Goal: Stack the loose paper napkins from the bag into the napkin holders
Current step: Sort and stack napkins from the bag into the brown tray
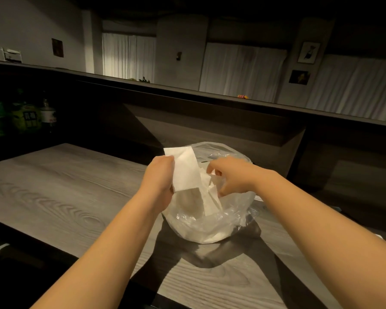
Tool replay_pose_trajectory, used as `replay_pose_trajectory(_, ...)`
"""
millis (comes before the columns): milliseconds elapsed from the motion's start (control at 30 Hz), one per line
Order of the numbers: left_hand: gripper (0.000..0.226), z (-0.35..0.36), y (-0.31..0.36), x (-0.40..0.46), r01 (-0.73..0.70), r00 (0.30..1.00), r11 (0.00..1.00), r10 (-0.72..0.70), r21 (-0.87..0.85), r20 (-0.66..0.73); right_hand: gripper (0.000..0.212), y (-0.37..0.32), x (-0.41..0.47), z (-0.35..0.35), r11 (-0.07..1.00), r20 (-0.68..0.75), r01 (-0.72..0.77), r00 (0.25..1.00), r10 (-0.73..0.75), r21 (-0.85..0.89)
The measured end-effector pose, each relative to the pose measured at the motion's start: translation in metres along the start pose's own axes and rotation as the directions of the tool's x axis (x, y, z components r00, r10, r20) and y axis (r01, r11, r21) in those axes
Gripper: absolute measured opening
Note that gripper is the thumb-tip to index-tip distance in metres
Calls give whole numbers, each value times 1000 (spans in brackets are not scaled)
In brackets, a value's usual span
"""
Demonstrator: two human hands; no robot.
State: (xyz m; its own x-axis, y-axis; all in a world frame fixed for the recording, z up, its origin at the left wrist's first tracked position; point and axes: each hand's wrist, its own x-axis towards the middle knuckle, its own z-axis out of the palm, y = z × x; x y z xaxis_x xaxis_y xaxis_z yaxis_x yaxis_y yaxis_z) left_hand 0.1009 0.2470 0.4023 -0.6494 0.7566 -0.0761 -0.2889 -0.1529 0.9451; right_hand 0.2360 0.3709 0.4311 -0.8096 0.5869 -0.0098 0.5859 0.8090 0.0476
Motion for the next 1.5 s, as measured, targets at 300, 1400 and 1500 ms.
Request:
replay_pose_trajectory(300,18,-7,-2,4,140,990,914,-138,-380,33,23,-9,-10,1,998,-231,58,971,-61,-19)
replay_pose_trajectory(1400,26,-3,-2,-2,-95,993,940,68,-328,-94,20,-14,-58,-10,69,-143,125,909,391,990)
replay_pose_trajectory(1500,24,19,-4,-18,-49,999,940,50,-339,-6,26,0,-83,-5,-148,-167,248,894,417,957)
